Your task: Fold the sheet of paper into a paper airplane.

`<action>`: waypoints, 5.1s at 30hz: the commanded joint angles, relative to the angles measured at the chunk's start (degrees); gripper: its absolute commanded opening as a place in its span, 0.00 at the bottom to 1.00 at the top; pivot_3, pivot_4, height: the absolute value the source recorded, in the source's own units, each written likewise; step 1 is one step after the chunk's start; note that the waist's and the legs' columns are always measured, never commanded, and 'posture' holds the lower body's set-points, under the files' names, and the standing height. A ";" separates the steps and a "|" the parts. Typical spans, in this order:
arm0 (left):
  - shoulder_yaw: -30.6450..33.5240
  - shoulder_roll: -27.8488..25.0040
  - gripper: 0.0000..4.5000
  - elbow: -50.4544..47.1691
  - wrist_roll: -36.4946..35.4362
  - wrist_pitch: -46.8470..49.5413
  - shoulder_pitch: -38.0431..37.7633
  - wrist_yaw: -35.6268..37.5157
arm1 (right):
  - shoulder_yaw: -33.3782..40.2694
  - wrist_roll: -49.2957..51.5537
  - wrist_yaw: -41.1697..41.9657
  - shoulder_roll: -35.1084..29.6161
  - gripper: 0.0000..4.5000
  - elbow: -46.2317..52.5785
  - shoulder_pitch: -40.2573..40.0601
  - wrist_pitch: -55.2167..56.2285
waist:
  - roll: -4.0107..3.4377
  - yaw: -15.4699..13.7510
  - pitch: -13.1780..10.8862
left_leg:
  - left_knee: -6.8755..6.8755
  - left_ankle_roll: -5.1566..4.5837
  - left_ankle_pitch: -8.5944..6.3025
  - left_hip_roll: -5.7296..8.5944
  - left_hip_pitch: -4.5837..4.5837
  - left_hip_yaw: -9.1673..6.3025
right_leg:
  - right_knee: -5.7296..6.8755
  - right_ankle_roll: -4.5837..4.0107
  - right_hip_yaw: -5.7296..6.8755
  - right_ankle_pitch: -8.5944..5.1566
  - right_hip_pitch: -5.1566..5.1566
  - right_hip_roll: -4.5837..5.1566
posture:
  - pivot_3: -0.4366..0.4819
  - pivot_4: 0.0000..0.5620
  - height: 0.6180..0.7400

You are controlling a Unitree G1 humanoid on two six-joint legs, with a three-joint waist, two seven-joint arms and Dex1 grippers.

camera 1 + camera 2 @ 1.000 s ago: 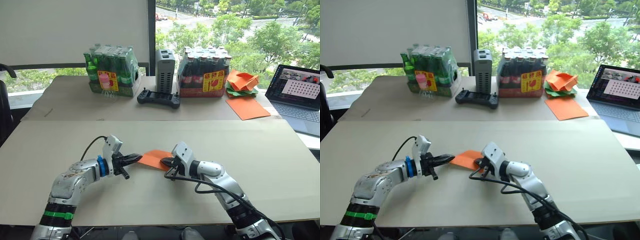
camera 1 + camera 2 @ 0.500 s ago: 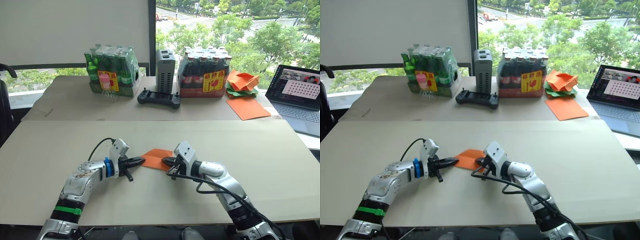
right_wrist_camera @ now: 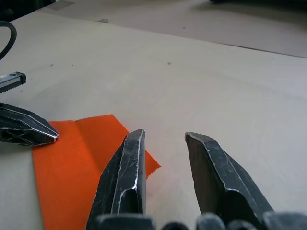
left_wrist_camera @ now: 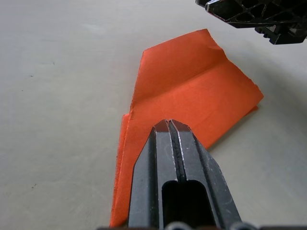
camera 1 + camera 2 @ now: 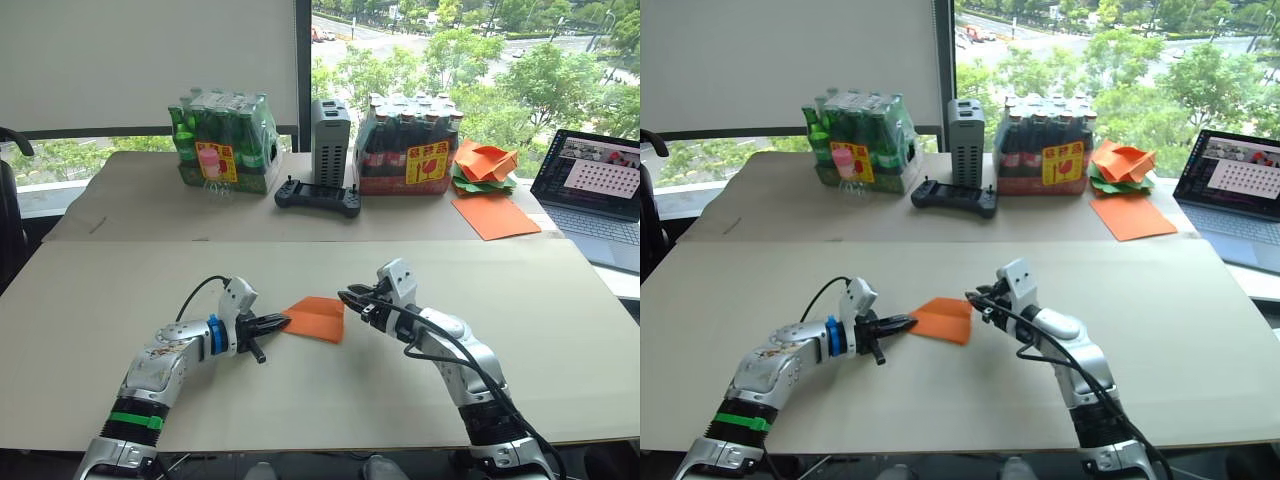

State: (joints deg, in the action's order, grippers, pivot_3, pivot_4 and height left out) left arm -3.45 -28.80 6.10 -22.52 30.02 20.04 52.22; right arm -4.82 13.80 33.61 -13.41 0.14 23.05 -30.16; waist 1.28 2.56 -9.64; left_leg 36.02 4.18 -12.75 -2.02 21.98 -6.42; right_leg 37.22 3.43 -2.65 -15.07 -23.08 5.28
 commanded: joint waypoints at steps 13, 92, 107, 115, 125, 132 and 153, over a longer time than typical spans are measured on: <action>0.37 -0.07 0.00 -1.12 0.28 1.16 -1.88 -0.58 | 1.07 4.99 0.46 2.40 0.34 -0.18 1.02 -5.61 | -0.01 0.07 0.01 | -0.01 0.00 0.00 0.00 0.00 0.00 | 0.00 0.00 0.00 0.00 0.00 0.00 | 0.48 0.27 1.00; 8.40 5.62 0.00 -10.64 -13.16 16.71 3.84 -7.81 | -25.51 -37.47 14.10 -18.27 0.01 -14.76 6.42 69.13 | 0.02 0.08 0.01 | -0.06 -0.01 -0.01 0.00 -0.73 0.00 | -0.21 0.03 0.00 -0.02 0.77 0.01 | 0.48 0.27 1.00; -0.92 0.59 0.00 -5.38 -2.91 5.74 -1.92 -1.82 | -25.35 -36.80 14.23 -18.13 0.01 -14.65 6.17 68.81 | 0.02 0.00 0.01 | -0.08 -0.01 -0.01 0.00 -0.75 0.00 | -0.22 0.02 0.00 -0.03 0.78 0.00 | 0.48 0.27 1.00; -3.73 0.82 0.00 -1.71 0.72 1.65 -1.93 0.16 | -25.06 -33.45 15.69 -18.14 0.01 -13.37 5.71 69.27 | 0.02 -0.08 0.01 | -0.08 -0.01 -0.01 0.00 -0.79 0.00 | -0.23 0.02 0.00 -0.03 0.83 0.01 | 0.48 0.27 1.00; -4.02 1.72 0.00 0.17 1.54 0.69 -1.26 0.81 | -20.39 -14.14 21.14 -15.78 0.66 -2.24 1.15 53.00 | 0.01 -0.36 0.01 | -0.06 -0.01 -0.01 0.01 -0.80 0.00 | -0.21 0.02 0.00 -0.03 0.86 0.01 | 0.48 0.27 1.00; -3.91 1.85 0.00 0.71 1.63 0.70 -0.72 0.93 | -14.44 -1.95 18.59 -11.98 0.59 5.95 -1.25 30.84 | 0.02 -0.48 0.01 | -0.05 -0.01 -0.01 0.01 -0.79 0.00 | -0.20 0.02 0.00 -0.03 0.85 0.01 | 0.48 0.27 1.00; -4.20 2.36 0.00 -1.51 1.13 1.75 -0.94 0.61 | -17.48 -15.65 14.92 -11.80 0.01 3.76 -3.55 26.42 | 0.02 -0.55 0.01 | -0.06 -0.01 -0.01 0.01 -0.77 0.00 | -0.23 0.12 0.00 -0.08 0.83 0.02 | 0.48 0.27 1.00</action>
State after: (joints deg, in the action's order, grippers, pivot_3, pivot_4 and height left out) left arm -6.38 -26.64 4.75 -22.35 30.97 19.88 53.10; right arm -22.81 -1.51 49.35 -25.39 2.65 19.28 -2.87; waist 1.29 2.02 -9.64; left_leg 35.95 4.17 -12.77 -2.01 21.21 -6.42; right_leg 36.99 3.54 -2.65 -15.16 -22.25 5.30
